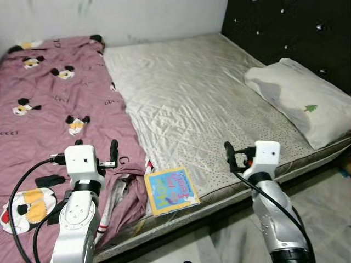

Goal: Clean up the room

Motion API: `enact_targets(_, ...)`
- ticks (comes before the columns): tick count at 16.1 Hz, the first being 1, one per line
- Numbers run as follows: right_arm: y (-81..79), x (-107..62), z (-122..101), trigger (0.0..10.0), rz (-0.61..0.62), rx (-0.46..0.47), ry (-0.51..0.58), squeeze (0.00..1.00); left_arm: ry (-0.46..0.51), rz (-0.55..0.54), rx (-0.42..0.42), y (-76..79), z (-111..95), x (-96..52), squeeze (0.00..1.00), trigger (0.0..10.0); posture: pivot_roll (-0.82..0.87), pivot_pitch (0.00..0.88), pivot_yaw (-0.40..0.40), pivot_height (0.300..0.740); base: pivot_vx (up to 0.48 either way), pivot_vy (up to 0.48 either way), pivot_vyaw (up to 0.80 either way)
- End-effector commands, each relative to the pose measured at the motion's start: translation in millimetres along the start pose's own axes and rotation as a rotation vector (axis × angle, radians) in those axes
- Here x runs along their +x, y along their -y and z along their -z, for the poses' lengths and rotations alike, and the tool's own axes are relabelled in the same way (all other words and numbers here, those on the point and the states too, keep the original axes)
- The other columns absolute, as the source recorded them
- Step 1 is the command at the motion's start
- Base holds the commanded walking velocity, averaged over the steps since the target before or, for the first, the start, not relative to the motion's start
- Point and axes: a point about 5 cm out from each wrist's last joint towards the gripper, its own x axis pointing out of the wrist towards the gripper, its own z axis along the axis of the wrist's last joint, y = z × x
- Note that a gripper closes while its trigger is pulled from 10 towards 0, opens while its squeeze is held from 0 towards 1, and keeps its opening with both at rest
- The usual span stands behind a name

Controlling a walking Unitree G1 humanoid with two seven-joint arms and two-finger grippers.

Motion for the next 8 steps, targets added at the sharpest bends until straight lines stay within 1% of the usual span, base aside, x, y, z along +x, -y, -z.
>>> enact_targets(1,-0.5,-0.1,-4.8,10.0,-0.005,0.002,0.013,0.00,0.000,-0.014,0.012,-4.1,-1.2,-1.9,0.00,10.0,-0.01,0.116,-0.016,0.740,0.000,0.000,0.00)
enact_targets(8,-3.1,-3.1,-5.6,10.0,-0.027,0.020,0.010,0.00,-0.001,-0.008,-0.001,-0.2,-2.2,-0.9,0.00,10.0,-0.01,0.128,-0.016,0.740,0.000,0.000,0.00)
